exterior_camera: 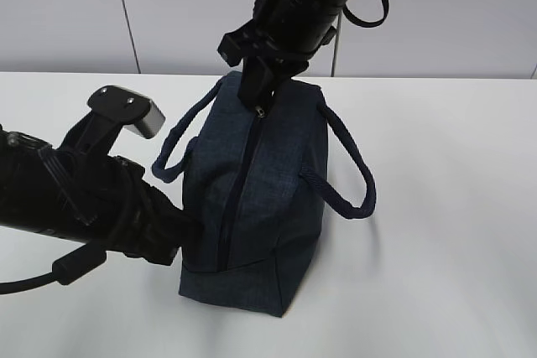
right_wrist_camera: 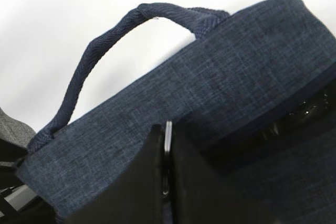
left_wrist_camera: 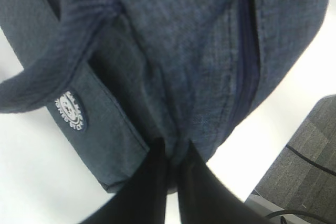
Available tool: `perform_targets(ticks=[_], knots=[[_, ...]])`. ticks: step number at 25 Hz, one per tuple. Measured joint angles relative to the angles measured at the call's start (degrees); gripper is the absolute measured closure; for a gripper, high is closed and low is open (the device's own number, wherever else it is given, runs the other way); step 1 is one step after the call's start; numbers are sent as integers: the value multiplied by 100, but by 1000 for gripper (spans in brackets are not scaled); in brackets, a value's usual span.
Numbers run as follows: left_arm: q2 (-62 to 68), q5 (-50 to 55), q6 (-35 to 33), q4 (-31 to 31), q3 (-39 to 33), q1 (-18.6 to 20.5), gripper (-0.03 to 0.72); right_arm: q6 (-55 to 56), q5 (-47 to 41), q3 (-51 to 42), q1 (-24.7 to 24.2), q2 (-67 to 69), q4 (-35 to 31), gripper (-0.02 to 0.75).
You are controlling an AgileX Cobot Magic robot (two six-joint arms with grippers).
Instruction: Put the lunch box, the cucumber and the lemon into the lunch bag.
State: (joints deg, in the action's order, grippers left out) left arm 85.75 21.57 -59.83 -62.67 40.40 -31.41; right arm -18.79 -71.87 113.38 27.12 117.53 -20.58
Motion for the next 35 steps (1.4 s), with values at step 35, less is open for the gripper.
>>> perform_targets(ticks=[35], knots=[[-470, 456, 1991, 1799, 0, 0, 695, 177, 752, 5, 0, 3, 617, 738]])
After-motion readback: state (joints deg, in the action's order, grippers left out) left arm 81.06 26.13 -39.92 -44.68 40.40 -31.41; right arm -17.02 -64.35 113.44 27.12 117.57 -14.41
